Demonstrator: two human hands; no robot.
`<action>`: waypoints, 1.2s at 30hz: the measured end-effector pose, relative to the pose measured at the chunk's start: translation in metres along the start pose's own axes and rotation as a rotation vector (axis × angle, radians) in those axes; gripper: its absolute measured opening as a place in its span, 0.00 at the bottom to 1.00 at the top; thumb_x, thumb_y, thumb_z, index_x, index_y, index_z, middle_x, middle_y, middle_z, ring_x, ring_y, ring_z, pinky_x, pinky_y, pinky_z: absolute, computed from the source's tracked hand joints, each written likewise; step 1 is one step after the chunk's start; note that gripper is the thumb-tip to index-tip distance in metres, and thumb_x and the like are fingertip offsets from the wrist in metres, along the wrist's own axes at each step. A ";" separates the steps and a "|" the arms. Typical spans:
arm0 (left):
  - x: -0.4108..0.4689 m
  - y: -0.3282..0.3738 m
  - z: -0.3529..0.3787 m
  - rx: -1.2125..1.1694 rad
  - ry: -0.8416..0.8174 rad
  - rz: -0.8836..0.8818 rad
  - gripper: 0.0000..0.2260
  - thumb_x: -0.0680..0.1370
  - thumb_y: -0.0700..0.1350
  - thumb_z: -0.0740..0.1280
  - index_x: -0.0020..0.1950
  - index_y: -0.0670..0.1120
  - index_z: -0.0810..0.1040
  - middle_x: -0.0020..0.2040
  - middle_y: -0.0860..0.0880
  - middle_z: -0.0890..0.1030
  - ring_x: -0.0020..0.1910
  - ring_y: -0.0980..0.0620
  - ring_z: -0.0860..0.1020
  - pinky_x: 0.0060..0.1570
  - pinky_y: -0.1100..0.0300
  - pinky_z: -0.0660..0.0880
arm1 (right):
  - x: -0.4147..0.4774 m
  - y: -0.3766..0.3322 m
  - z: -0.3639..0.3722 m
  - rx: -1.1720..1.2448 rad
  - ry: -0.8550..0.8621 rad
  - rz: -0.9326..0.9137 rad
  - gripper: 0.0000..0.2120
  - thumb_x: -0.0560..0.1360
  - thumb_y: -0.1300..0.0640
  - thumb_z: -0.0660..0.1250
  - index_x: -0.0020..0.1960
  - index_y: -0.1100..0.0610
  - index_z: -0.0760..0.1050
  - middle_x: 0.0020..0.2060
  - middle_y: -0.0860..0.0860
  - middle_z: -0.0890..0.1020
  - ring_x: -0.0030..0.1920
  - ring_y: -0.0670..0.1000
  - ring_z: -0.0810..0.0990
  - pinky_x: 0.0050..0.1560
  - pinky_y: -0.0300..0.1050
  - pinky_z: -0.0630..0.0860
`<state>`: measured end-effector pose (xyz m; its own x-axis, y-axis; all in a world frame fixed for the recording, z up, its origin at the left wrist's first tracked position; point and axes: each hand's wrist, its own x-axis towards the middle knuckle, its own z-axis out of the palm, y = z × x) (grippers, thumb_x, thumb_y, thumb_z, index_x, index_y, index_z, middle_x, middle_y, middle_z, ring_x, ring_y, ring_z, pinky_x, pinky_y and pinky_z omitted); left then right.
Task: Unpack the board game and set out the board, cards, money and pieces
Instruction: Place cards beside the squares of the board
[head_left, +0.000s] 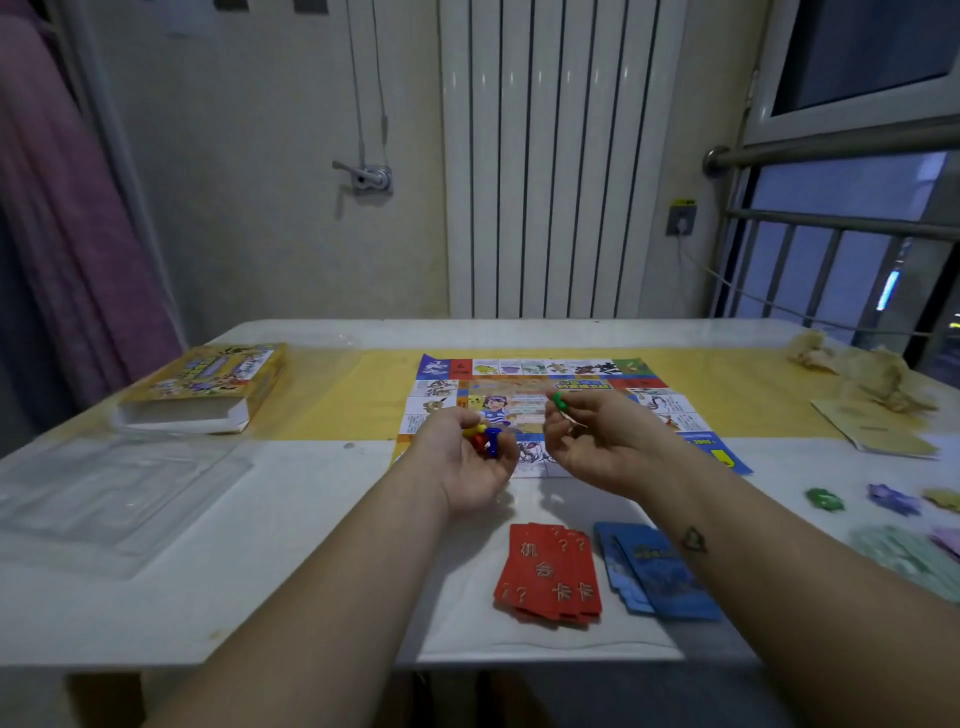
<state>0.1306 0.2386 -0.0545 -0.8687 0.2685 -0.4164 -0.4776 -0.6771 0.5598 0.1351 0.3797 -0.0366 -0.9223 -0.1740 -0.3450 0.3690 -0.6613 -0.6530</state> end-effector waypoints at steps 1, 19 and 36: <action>0.002 -0.001 0.003 -0.009 0.002 -0.008 0.09 0.80 0.41 0.55 0.41 0.37 0.67 0.30 0.42 0.71 0.27 0.52 0.67 0.19 0.67 0.70 | 0.000 -0.005 -0.003 0.010 0.001 -0.003 0.08 0.80 0.64 0.58 0.48 0.65 0.74 0.38 0.56 0.72 0.31 0.46 0.67 0.22 0.33 0.70; 0.052 -0.031 0.102 0.133 -0.174 -0.184 0.13 0.77 0.46 0.54 0.34 0.44 0.65 0.26 0.51 0.64 0.20 0.56 0.58 0.22 0.68 0.53 | -0.003 -0.133 -0.119 -1.232 0.382 -0.293 0.03 0.78 0.61 0.64 0.52 0.59 0.73 0.33 0.53 0.72 0.32 0.49 0.66 0.32 0.41 0.65; 0.088 -0.021 0.097 0.127 -0.178 -0.268 0.16 0.80 0.47 0.54 0.37 0.41 0.71 0.31 0.48 0.73 0.27 0.56 0.68 0.21 0.69 0.64 | 0.034 -0.132 -0.126 -1.947 0.360 -0.285 0.15 0.75 0.49 0.68 0.60 0.53 0.76 0.48 0.50 0.77 0.45 0.47 0.75 0.38 0.35 0.69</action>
<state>0.0516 0.3426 -0.0333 -0.7143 0.5482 -0.4351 -0.6945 -0.4785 0.5373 0.0696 0.5532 -0.0465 -0.9966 0.0649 -0.0502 0.0781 0.9378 -0.3384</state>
